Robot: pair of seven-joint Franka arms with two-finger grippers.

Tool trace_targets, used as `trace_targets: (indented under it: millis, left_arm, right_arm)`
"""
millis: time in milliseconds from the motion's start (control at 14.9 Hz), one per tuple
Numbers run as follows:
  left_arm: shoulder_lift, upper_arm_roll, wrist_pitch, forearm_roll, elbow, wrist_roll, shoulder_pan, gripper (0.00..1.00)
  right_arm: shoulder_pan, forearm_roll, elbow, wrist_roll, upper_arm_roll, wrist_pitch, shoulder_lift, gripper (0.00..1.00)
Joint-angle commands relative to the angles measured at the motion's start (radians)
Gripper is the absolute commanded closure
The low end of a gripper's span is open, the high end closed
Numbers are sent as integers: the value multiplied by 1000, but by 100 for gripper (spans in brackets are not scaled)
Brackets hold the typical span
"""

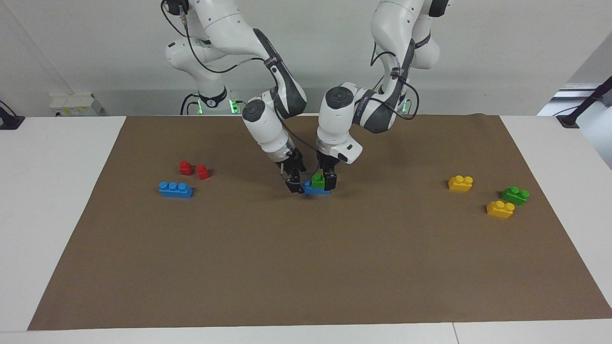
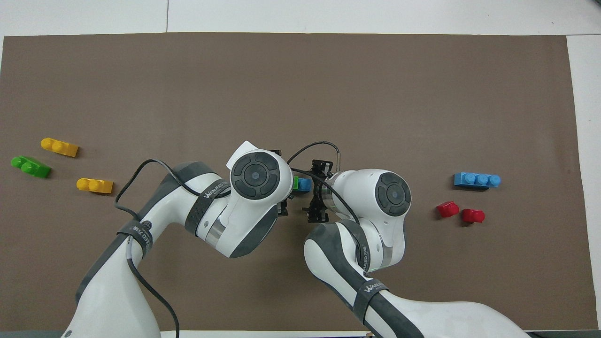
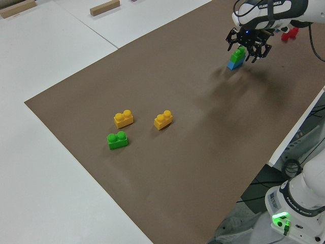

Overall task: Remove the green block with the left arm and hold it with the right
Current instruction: 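Close the left gripper on green while the right gripper closes on blue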

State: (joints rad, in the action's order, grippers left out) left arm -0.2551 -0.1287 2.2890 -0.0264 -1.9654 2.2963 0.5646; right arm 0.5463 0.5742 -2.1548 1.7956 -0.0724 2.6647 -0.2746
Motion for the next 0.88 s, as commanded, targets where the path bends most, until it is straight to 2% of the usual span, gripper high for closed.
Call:
trace_targets:
  millis: [0,404,471,808]
  left_arm:
    - [-1,15,26,-21,-12,28,18,0]
    - [0,15,40,-29,-27,28,18,0]
    - [-1,15,40,-29,-27,28,18,0]
    - [0,15,41,-29,-29,29,18,0]
  right_arm:
    - [9,33,-3,-16,0,27,-8,0]
    - [7,35,-7,-16,0,32,-11,18]
    - [7,35,-7,-16,0,37,-15,24]
    - [7,36,-16,-16,0,61,-17,72]
